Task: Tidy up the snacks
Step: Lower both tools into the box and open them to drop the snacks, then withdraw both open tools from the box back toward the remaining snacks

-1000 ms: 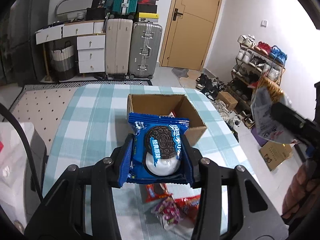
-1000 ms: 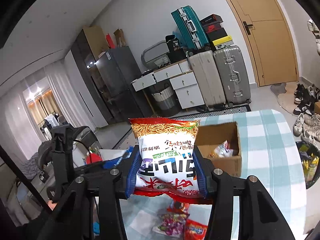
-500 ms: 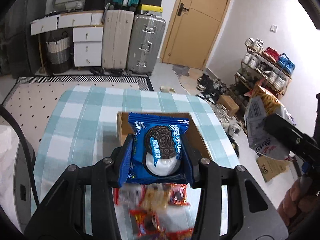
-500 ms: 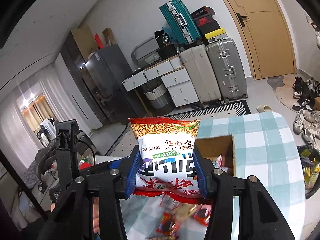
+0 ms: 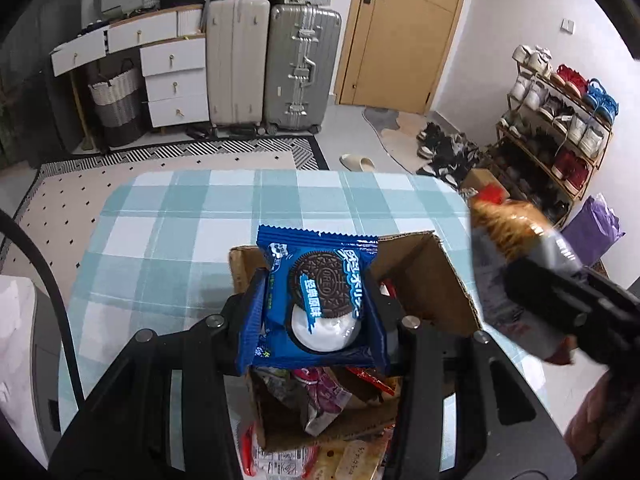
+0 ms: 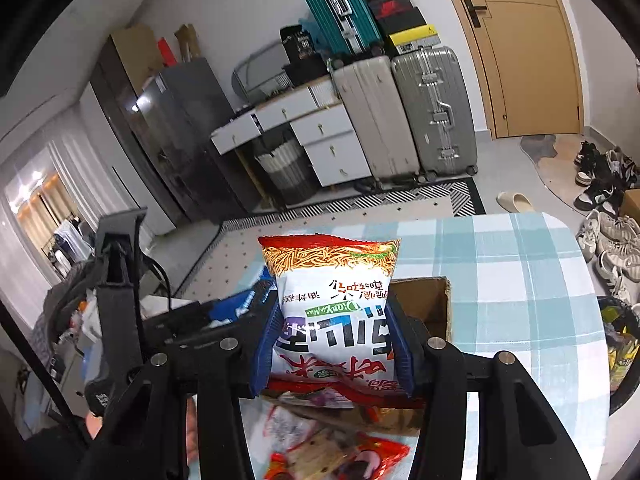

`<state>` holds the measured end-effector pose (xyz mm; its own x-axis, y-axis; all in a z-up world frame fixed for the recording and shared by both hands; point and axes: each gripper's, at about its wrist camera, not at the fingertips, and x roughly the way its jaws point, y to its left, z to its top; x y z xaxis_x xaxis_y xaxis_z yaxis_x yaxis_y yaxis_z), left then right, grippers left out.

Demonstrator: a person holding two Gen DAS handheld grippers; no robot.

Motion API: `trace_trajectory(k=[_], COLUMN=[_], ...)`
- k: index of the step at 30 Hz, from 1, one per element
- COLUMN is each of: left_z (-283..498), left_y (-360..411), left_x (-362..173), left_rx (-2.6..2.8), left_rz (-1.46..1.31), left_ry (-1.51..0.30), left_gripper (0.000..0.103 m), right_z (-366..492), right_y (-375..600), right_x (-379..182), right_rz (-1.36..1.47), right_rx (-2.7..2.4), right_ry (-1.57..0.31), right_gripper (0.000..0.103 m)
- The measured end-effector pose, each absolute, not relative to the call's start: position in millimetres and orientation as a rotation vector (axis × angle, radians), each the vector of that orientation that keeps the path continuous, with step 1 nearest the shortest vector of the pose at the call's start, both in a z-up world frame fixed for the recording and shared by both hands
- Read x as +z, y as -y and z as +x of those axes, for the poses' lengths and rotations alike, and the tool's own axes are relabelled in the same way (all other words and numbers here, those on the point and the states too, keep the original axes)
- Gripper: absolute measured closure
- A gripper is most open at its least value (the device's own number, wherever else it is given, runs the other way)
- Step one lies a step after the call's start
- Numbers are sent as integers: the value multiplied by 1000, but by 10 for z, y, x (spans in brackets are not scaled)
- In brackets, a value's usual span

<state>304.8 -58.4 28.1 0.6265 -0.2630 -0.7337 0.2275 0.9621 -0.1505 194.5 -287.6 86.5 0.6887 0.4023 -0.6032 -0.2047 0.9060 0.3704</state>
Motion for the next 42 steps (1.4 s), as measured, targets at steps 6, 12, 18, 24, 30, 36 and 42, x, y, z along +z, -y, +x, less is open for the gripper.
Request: trace_trajectory(k=[6,12,18,24,30,36,42], left_z=[3219,3348,3326,3240,3010,2584,2055], left_y=[681,680,678,603,541,483,502], left_x=[101,-80,-136,-35,104,369,730], left_rx=[-291,-288,-307,-297,-293,-293,-285], left_rz=[-20,-45,-50,-58,-35,-29,-22], left_ry=[-891,-913,-934,-931,-926,-878,-784], left_gripper=[62,62,62,61,61,53,51], right_z=[2144,2195,2201,2246,2097,1784,1361], right_y=[2872,2877,2928,2929,2919,2953,2949], right_x=[504,230,120,26,201,509,827], right_rz=[280,303,314,309,268,268,269], right_rx=[337,320,315,277,261,268,263], right_ry=[-792,-820,-810,-855,-806,-771,-723], right_gripper=[54,54,53,51,49,49,49])
